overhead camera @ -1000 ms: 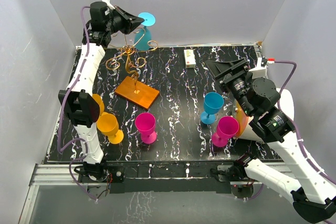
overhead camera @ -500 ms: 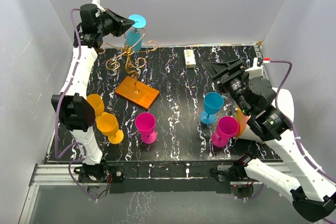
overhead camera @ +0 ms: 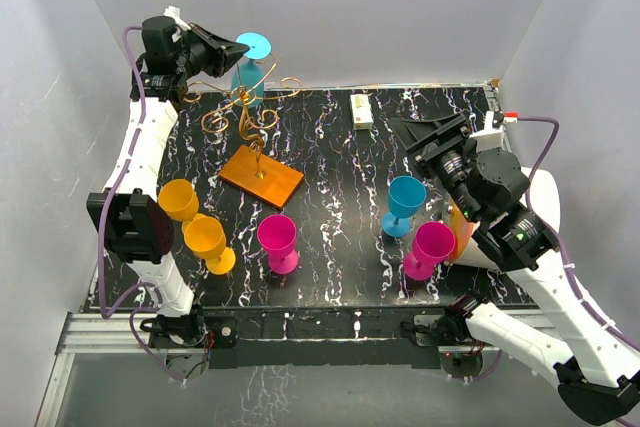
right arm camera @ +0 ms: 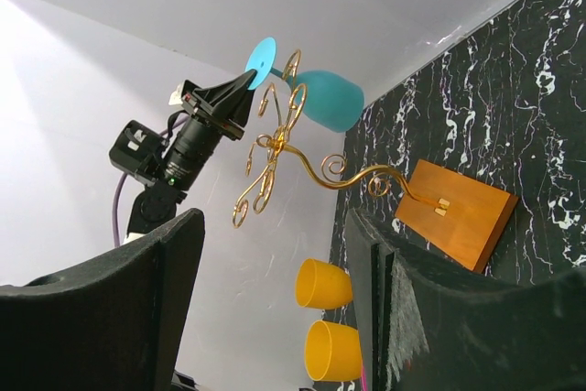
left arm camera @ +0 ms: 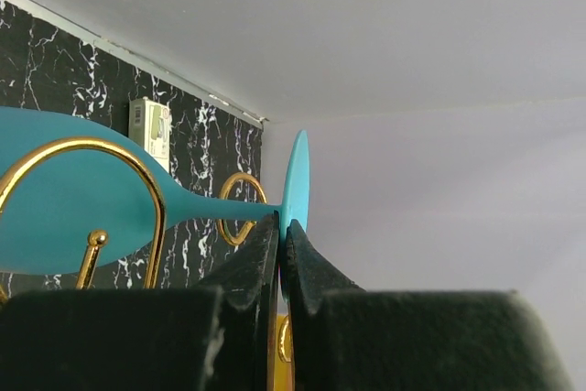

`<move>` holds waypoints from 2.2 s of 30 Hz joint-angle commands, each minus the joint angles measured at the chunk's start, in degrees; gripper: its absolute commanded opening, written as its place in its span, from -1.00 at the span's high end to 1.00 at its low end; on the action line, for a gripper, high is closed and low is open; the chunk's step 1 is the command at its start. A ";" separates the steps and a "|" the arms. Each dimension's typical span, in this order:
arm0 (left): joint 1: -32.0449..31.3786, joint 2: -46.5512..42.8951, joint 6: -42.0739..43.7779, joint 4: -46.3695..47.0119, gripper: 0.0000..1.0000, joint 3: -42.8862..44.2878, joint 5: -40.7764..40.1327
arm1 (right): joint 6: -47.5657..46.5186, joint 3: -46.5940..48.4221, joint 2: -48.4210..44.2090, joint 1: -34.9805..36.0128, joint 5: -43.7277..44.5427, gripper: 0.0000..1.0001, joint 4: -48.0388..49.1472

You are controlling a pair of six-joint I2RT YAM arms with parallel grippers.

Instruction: Place the wine glass upside down on the wine glass rack

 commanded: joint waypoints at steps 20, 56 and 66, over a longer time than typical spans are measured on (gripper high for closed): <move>0.14 -10.33 -5.39 8.26 1.00 -10.01 6.69 | 1.27 -0.19 -0.95 0.18 -0.34 -0.20 1.20; -3.97 -3.99 -4.75 8.44 1.00 -4.29 3.56 | 2.26 -1.07 -1.09 0.14 -0.13 -0.17 1.09; -3.98 -0.70 -3.93 6.87 1.00 -0.53 2.17 | 2.03 -1.19 -1.36 0.19 0.91 -0.17 0.80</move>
